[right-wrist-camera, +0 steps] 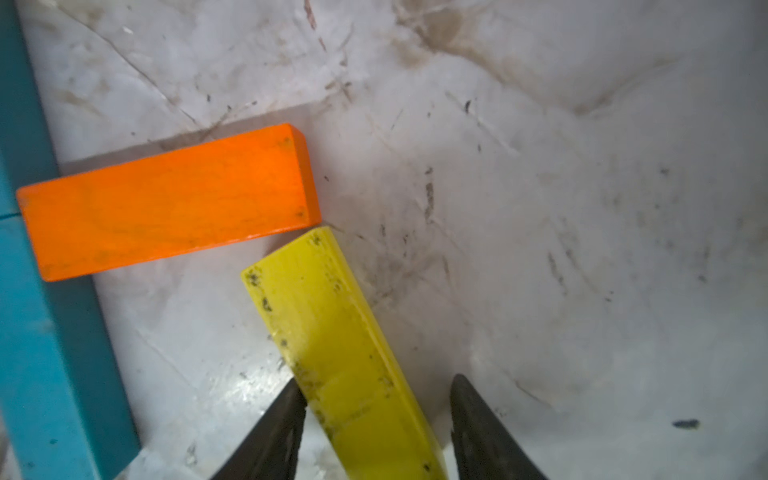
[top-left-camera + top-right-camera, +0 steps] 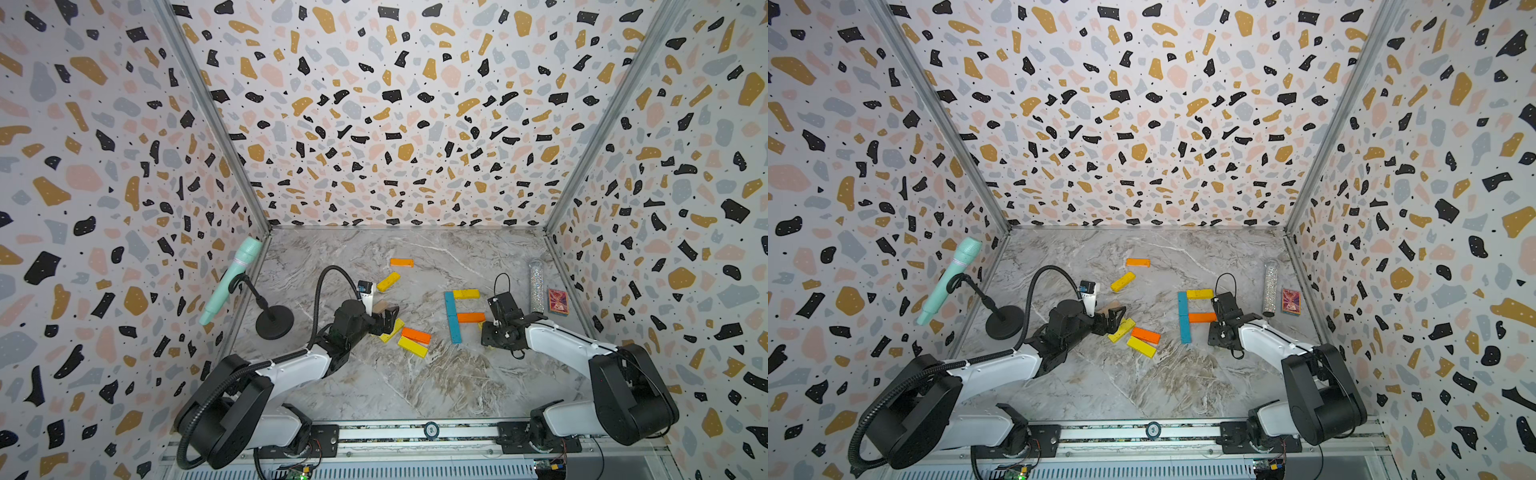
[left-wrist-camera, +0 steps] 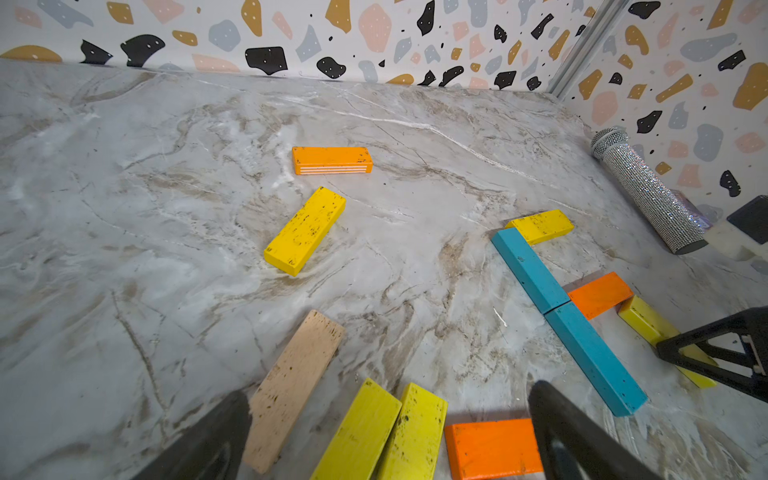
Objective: Assemble the number 6 with building blocks
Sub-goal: Assemble the building block at the center of the board.
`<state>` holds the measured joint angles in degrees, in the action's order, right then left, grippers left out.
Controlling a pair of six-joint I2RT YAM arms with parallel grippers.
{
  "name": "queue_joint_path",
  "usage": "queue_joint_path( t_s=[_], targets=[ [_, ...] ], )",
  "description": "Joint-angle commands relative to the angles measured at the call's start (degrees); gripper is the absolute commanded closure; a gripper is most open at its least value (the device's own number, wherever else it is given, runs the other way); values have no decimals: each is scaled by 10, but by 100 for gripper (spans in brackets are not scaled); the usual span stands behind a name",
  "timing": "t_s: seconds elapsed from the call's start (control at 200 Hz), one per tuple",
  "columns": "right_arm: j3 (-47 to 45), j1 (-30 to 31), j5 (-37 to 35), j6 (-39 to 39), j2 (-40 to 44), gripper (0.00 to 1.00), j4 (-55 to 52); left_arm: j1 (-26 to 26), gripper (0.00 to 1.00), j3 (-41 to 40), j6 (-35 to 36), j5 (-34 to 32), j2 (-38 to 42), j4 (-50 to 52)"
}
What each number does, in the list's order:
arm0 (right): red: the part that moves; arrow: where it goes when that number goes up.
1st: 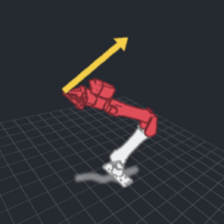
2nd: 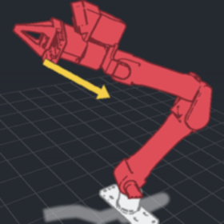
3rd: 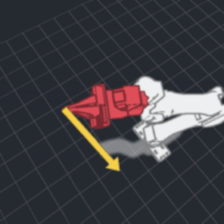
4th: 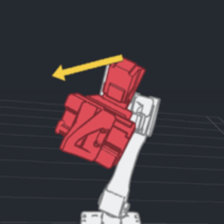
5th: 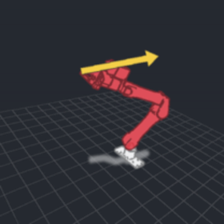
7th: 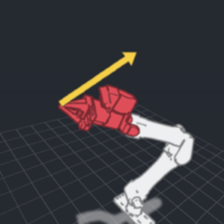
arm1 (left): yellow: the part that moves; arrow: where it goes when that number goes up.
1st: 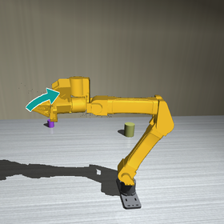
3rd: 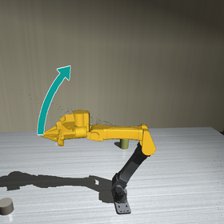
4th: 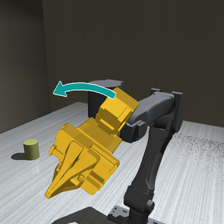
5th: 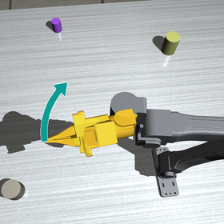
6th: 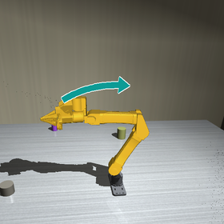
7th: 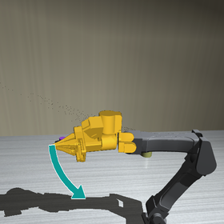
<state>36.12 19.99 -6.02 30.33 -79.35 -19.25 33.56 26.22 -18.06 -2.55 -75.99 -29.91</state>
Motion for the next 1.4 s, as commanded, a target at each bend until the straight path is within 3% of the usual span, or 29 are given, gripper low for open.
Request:
queue_joint_path(
  t_s=[0.0, 0.25, 0.576, 0.841, 1.397],
  targets=[
    [13, -2, 4, -11, 2, 43, -10, 3, 1, 4, 11, -7, 1, -7],
    [5, -16, 13, -10, 60, 42, -2, 2, 1, 5, 10, -5, 0, -7],
    [11, -28, 33, -26, 11, 42, 23, 3, 1, 8, 11, -5, 0, -3],
    [9, -28, 44, -26, 31, 42, 31, 3, 1, 6, 13, -11, 8, 0],
    [23, -30, 25, -27, -26, 43, 44, 2, 1, 4, 14, -12, 15, 2]
  ],
)
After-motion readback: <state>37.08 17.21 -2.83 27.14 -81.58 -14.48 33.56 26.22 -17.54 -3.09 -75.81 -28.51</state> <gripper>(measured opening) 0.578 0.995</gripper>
